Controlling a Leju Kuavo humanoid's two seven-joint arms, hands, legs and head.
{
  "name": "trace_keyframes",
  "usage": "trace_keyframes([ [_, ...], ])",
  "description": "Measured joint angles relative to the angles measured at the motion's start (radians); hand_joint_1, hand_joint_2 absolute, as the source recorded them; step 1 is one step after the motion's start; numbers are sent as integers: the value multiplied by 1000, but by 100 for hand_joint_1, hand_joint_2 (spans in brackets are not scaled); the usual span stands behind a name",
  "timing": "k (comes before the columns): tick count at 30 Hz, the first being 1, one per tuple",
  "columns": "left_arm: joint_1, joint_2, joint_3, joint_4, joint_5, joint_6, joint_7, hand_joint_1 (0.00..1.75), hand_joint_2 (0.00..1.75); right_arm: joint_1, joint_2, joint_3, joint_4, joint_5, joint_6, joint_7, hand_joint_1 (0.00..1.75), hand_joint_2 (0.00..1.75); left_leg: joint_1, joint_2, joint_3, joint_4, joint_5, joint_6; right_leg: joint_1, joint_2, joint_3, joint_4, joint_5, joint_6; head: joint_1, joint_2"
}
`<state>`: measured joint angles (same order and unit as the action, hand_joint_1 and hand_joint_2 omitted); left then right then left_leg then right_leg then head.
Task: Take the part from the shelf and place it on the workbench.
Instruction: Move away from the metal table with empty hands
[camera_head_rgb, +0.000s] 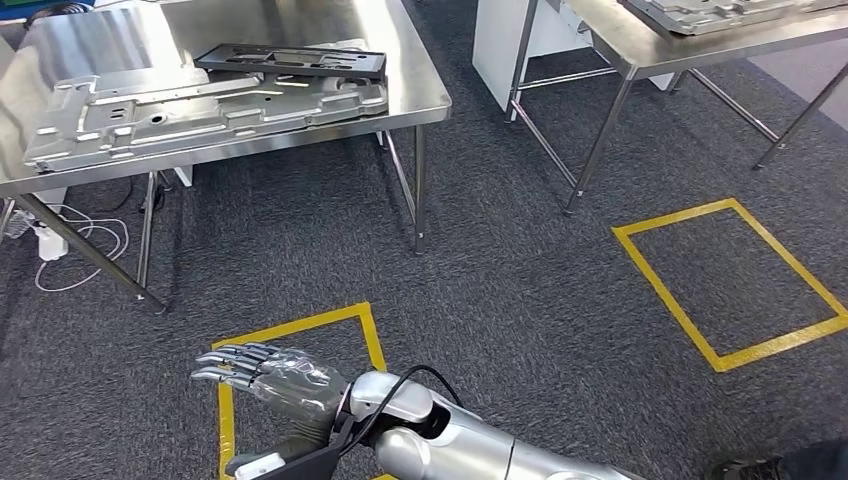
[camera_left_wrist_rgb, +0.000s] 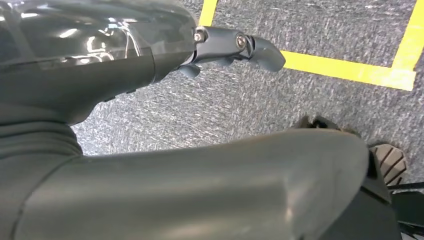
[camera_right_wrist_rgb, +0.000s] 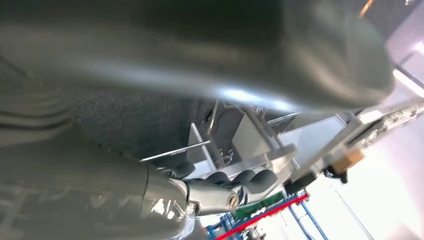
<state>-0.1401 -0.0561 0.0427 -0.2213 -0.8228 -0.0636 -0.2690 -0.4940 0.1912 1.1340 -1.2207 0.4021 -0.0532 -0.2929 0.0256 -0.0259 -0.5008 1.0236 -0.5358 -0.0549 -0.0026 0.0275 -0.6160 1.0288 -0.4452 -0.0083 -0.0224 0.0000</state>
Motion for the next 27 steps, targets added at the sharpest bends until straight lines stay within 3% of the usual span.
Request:
trace_keyframes([
  [2,0,0,0,0,0,-2,2,0,0,0,-1,0,0,0,0,-1,0,0,-3,1,-9,0,5,10,2,6,-8,0,13,12,10,0],
  [4,-1,0,0,0,0,-4,4,0,0,0,-3,0,0,0,1,-1,0,0,-1,11,-23,-1,18,29,1,3,-22,15,-3,21,22,0],
  [6,-2,0,0,0,0,-4,5,0,0,0,-5,0,0,0,1,-1,0,0,0,24,-43,-2,33,44,0,-6,-57,97,-74,26,34,0],
  [8,0,0,0,0,0,-6,6,0,0,0,-7,0,0,0,1,-1,0,0,-1,36,-61,-2,45,48,-1,-11,-98,226,-150,29,48,0],
  [9,1,0,0,0,0,-6,6,0,0,1,-8,0,0,0,1,-1,0,0,-2,42,-69,-1,51,48,-1,-12,-105,269,-164,30,53,0],
  [10,1,0,0,0,0,-7,6,0,0,2,-10,0,0,0,1,-1,0,0,-2,47,-76,-1,56,47,-1,-12,-95,277,-159,30,57,0],
  [11,1,0,0,0,0,-7,6,0,0,2,-12,0,0,0,2,-1,0,0,-3,51,-82,-1,61,46,-1,-13,-65,247,-138,29,62,0],
  [14,-1,0,0,0,0,-7,7,0,0,1,-13,0,0,4,2,-1,0,0,-5,55,-90,0,72,36,3,-18,72,41,-76,22,73,0],
  [16,-2,0,0,0,0,-7,7,0,0,0,-13,0,-1,6,4,0,0,0,-7,56,-95,-1,83,24,8,-19,106,-21,-73,17,77,0],
  [19,-2,1,0,0,1,-8,7,0,0,0,-14,0,-1,5,16,8,0,0,-5,51,-105,7,80,7,2,-21,96,-30,-63,7,75,0],
  [21,-2,3,0,0,2,-8,7,0,0,-1,-14,1,-1,3,22,11,0,0,-4,39,-128,76,20,2,-5,-22,86,-34,-51,-7,62,0],
  [23,0,4,0,0,2,-8,6,0,0,-1,-14,2,-1,3,30,15,0,0,-4,31,-171,213,-62,-2,-3,-23,70,-33,-40,-16,43,0],
  [24,0,5,0,0,2,-9,5,0,0,-1,-14,3,-1,6,33,16,0,0,-3,30,-186,270,-84,-4,-2,-24,62,-32,-34,-17,36,0],
  [25,1,5,0,0,2,-10,3,0,0,-1,-14,4,-1,9,35,18,0,0,-2,30,-186,296,-87,-6,-3,-25,53,-31,-29,-18,29,0],
  [26,1,6,0,0,2,-12,-2,0,0,-1,-14,5,0,14,35,19,0,0,0,31,-168,280,-69,-8,-4,-27,45,-28,-25,-16,24,0],
  [27,1,8,0,0,2,-14,-10,0,0,-1,-14,6,0,20,34,21,0,0,2,35,-131,225,-39,-11,-6,-30,39,-24,-23,-14,19,0],
])
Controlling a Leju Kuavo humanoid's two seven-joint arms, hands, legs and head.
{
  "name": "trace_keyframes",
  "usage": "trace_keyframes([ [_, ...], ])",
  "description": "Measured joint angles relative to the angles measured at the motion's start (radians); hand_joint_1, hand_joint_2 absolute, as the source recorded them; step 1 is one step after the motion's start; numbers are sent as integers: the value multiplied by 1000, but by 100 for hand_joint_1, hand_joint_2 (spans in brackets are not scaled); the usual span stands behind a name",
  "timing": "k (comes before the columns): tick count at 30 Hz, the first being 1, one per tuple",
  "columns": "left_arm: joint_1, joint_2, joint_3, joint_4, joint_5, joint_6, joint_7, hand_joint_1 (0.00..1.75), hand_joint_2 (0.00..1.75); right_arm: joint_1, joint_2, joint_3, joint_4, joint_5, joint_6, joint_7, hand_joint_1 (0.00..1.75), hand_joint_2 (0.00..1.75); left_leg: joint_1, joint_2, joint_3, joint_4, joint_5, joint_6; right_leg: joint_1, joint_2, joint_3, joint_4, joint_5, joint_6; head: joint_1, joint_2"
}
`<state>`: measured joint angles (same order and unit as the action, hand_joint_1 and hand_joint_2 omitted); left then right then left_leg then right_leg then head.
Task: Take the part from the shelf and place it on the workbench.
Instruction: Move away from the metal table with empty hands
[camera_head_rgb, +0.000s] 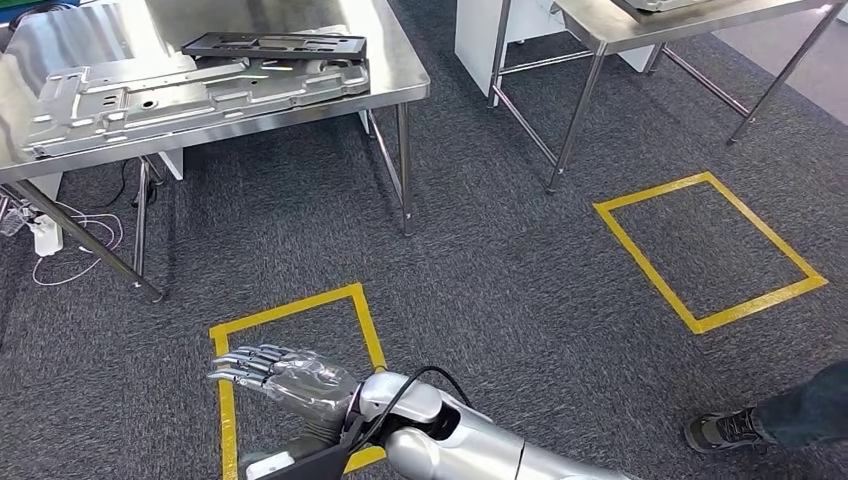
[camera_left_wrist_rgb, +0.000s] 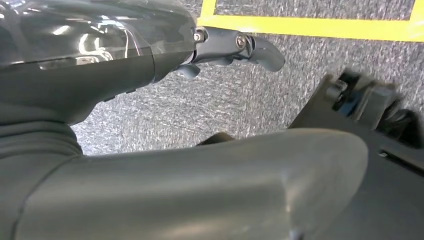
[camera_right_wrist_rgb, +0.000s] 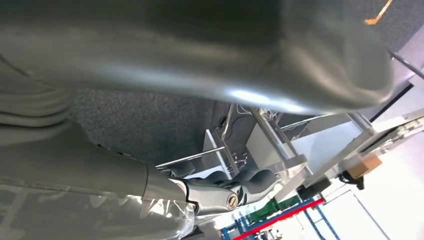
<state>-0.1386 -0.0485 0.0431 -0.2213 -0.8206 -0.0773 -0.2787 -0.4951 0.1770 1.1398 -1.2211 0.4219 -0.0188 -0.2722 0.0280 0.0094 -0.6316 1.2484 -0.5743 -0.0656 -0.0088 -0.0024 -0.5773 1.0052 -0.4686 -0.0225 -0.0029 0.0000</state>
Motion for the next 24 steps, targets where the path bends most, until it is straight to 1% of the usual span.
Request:
trace_keyframes([
  [1,-1,1,0,0,0,-2,-8,0,0,0,0,1,0,7,-3,3,0,0,3,12,44,-75,26,-5,-1,-4,-6,6,0,4,-4,0],
  [2,-2,0,0,0,0,-3,-15,0,0,-1,0,1,1,14,-8,6,0,0,2,24,82,-143,43,-9,0,-8,-11,13,0,9,-10,0],
  [3,-4,-1,0,0,0,-3,-21,0,0,-1,0,0,2,21,-14,8,0,0,2,34,105,-191,50,-10,2,-13,-16,19,1,15,-14,0],
  [4,-5,-2,0,0,0,-2,-24,0,44,-1,-1,0,3,28,-20,11,0,0,0,38,111,-213,48,-7,5,-18,-21,24,3,21,-14,0],
  [5,-5,-3,0,0,0,-1,-26,0,87,-2,-2,0,6,34,-27,13,0,0,-3,32,107,-215,48,0,6,-24,-24,25,6,26,-11,0],
  [6,-3,-3,0,0,0,0,-27,0,131,-1,-3,-1,9,40,-36,15,0,0,-2,25,100,-214,50,10,6,-29,-26,26,8,30,-3,0],
  [7,-2,-3,0,0,0,2,-28,0,175,0,-4,-3,16,46,-48,19,0,0,-1,20,95,-214,54,20,5,-29,-30,31,4,34,3,0],
  [8,-1,-3,0,0,0,4,-29,0,175,2,-5,-8,26,50,-63,23,0,0,-2,16,90,-214,59,30,3,-27,-38,47,-12,38,10,0],
  [9,0,-3,0,0,0,7,-31,0,175,6,-8,-18,42,46,-77,26,0,0,-1,13,84,-215,64,39,2,-22,-55,83,-38,41,16,0],
  [10,0,-4,0,0,-1,11,-34,0,175,13,-11,-34,66,31,-84,26,0,44,-2,9,78,-214,69,46,1,-17,-79,137,-72,42,23,0],
  [11,2,-4,0,0,-5,18,-36,0,175,24,-15,-56,98,2,-81,20,0,87,-3,7,72,-214,72,52,1,-15,-107,204,-105,43,32,0],
  [12,5,-4,0,0,-10,29,-37,0,175,41,-20,-85,139,-39,-73,9,0,131,-5,4,67,-214,75,55,1,-14,-131,262,-127,43,38,0],
  [13,8,-4,-1,0,-16,41,-37,0,175,62,-26,-119,188,-82,-67,-6,0,175,-7,1,64,-214,77,58,1,-14,-141,295,-134,43,43,0],
  [14,11,-3,-1,0,-19,52,-37,0,175,85,-33,-159,244,-121,-69,-23,0,175,-8,-2,63,-214,78,59,1,-14,-134,291,-122,41,46,0],
  [15,15,-3,-2,0,-18,57,-35,0,175,108,-42,-202,307,-147,-83,-39,0,175,-10,-6,63,-214,79,60,3,-13,-108,248,-95,39,49,0],
  [16,18,-3,-2,0,-14,59,-33,0,175,128,-51,-243,368,-161,-102,-55,0,175,-11,-9,63,-214,79,60,5,-13,-70,178,-60,34,52,0],
  [17,23,-3,-2,0,-9,59,-31,0,175,144,-62,-284,433,-166,-126,-70,0,175,-13,-11,63,-214,80,58,9,-13,-33,110,-36,28,54,0],
  [18,27,-3,-1,0,-4,59,-29,0,175,157,-70,-317,486,-166,-147,-82,0,175,-15,-12,61,-213,80,56,13,-13,-6,56,-22,24,56,0],
  [19,31,-2,-1,0,0,59,-25,0,175,169,-78,-344,533,-165,-165,-86,0,175,-15,-10,57,-212,82,53,17,-12,7,26,-18,21,57,0],
  [20,34,-1,-1,1,2,58,-22,0,175,180,-85,-367,574,-164,-180,-81,0,175,-15,-8,54,-213,84,49,20,-11,9,18,-22,20,57,0],
  [21,35,0,0,1,5,57,-18,0,175,193,-92,-387,614,-163,-191,-66,0,175,-16,-8,53,-213,86,45,19,-10,8,13,-20,20,57,0],
  [22,36,2,0,1,8,57,-13,0,175,208,-100,-407,658,-163,-202,-43,0,175,-16,-7,54,-213,84,42,16,-11,9,10,-18,19,56,0],
  [23,36,4,1,2,11,56,-9,0,175,226,-108,-429,702,-165,-211,-16,0,175,-17,-8,51,-202,72,39,11,-13,11,6,-17,17,53,0],
  [24,37,5,2,2,14,55,-5,0,175,245,-116,-451,744,-168,-218,12,0,175,-18,-8,41,-174,51,36,6,-16,13,2,-15,14,48,0],
])
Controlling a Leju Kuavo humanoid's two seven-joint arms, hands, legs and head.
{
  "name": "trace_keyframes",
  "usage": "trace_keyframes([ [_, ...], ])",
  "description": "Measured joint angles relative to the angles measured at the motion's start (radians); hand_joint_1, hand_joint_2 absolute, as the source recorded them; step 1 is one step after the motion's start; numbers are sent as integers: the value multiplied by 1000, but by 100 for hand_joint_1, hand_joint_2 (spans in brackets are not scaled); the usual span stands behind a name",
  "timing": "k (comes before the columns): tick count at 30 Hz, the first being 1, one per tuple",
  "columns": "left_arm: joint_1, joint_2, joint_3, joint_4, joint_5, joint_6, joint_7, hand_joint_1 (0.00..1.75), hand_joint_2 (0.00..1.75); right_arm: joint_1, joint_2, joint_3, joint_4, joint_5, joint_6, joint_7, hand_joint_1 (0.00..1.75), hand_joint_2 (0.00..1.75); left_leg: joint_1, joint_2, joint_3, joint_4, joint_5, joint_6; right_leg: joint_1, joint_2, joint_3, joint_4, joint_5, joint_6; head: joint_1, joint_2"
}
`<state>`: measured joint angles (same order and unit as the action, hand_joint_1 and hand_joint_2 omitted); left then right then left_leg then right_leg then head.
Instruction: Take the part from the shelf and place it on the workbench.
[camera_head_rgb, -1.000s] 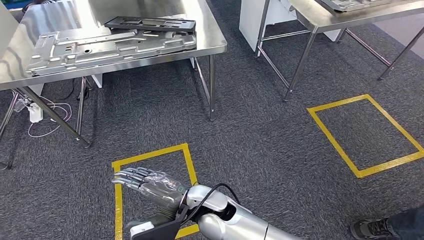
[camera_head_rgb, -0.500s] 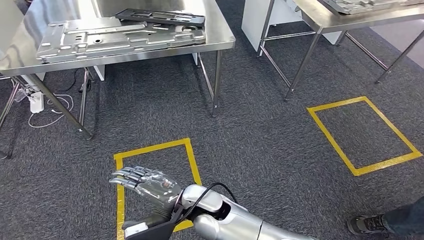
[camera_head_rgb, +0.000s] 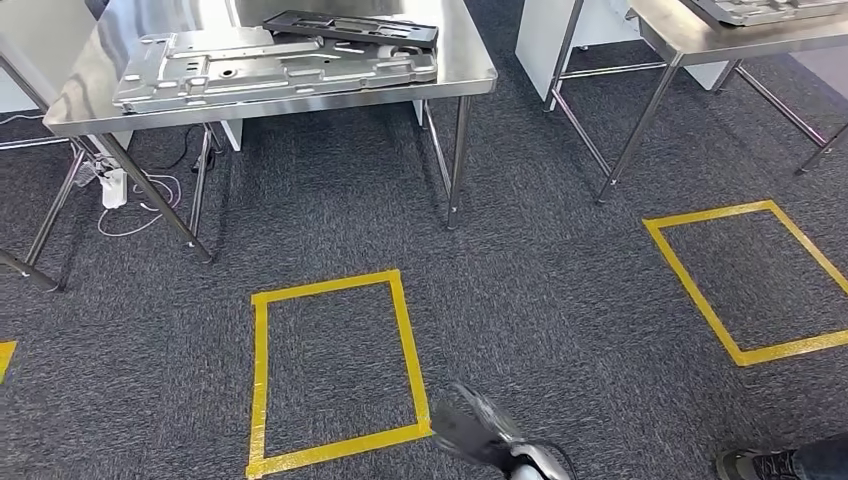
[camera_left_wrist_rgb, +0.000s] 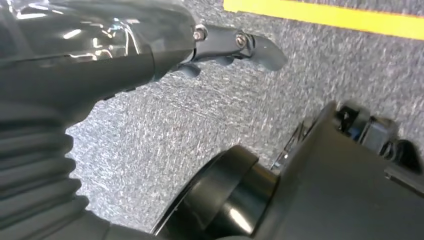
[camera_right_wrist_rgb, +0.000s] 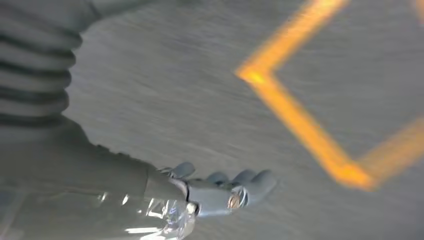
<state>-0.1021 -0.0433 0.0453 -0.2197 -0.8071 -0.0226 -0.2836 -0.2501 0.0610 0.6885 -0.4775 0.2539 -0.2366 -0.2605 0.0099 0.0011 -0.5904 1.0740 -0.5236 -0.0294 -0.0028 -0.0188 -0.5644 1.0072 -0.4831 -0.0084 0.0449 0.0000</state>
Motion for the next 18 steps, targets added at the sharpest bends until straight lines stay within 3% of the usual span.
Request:
trace_keyframes([
  [3,-1,4,5,0,7,-3,8,0,175,42,-21,-54,91,-13,-8,88,0,175,2,0,-65,176,-94,-5,-2,-5,-2,-1,3,-6,-23,0],
  [4,-2,5,8,0,9,-5,13,0,175,56,-27,-68,119,-19,-7,127,0,175,3,0,-77,220,-108,-6,-2,-4,-2,0,3,-7,-30,0],
  [5,-3,5,11,0,10,-8,20,0,175,71,-32,-81,143,-27,-3,168,0,175,4,1,-74,229,-104,-8,-3,-4,-2,1,3,-7,-36,0],
  [6,-3,5,13,0,11,-12,30,0,175,89,-36,-94,165,-38,2,211,0,175,6,1,-52,198,-82,-9,-5,-4,-1,2,3,-6,-42,0],
  [8,2,6,16,1,14,-20,49,0,175,121,-45,-121,198,-57,13,273,0,175,11,1,16,71,-26,-12,-6,-2,-4,11,0,1,-52,0],
  [10,4,6,20,3,16,-26,58,0,175,137,-52,-144,220,-68,20,285,0,175,13,-1,54,-16,-7,-9,-4,3,-16,24,-2,13,-58,0],
  [14,2,4,29,4,20,-29,59,0,175,158,-53,-172,250,-73,26,279,0,175,9,-7,49,-26,-9,10,-7,4,-27,37,-5,30,-44,0],
  [15,1,4,30,4,21,-29,59,0,175,161,-52,-176,255,-73,28,276,0,175,10,-6,48,-27,-6,16,-9,4,-36,58,-22,33,-39,0],
  [18,-2,3,32,4,17,-29,67,0,175,163,-52,-184,264,-73,42,257,0,175,10,-2,42,-28,0,26,-10,5,-93,194,-106,37,-21,0],
])
